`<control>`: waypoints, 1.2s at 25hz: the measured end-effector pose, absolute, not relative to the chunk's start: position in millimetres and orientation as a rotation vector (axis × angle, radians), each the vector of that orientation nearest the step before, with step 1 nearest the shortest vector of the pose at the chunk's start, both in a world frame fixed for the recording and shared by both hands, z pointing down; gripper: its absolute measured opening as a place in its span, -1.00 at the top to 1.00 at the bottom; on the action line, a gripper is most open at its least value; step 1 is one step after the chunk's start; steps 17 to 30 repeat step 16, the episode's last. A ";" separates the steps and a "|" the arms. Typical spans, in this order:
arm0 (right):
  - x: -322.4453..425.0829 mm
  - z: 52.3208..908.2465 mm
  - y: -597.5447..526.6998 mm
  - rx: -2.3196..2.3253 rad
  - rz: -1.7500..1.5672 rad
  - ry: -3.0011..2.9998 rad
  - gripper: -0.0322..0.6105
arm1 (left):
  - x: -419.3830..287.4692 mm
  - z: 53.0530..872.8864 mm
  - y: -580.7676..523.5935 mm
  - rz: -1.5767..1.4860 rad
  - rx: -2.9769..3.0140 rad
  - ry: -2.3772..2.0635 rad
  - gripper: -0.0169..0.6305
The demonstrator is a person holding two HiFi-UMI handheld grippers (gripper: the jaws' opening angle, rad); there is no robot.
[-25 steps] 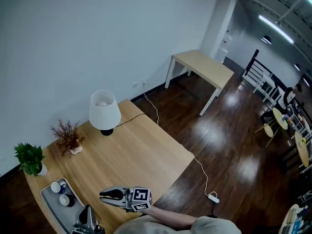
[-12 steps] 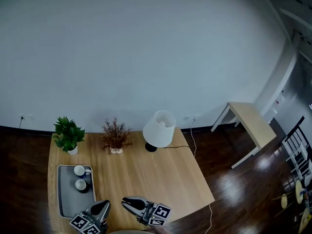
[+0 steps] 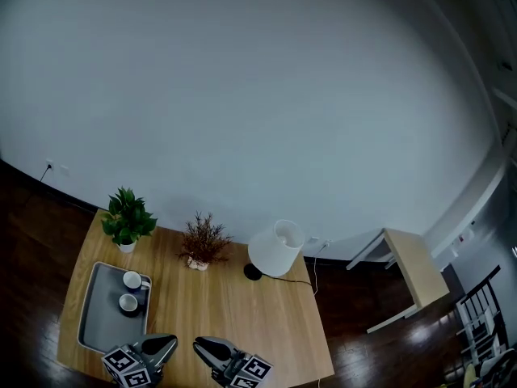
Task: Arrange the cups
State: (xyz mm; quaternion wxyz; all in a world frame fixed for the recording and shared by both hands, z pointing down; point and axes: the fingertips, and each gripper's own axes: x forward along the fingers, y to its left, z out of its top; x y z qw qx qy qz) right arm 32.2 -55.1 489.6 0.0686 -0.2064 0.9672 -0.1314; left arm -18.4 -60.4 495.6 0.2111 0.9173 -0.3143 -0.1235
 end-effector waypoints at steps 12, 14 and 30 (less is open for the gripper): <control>38.3 486.2 -82.9 -0.664 -0.310 2.928 0.73 | -20.7 473.5 -102.7 -0.346 2.633 -0.893 0.97; 43.5 464.4 -113.7 -0.694 -0.190 2.913 0.73 | -19.2 450.9 -137.6 -0.365 2.722 -0.881 0.96; 47.3 437.3 -147.6 -0.719 -0.055 2.889 0.73 | -16.5 422.8 -174.4 -0.388 2.818 -0.861 0.96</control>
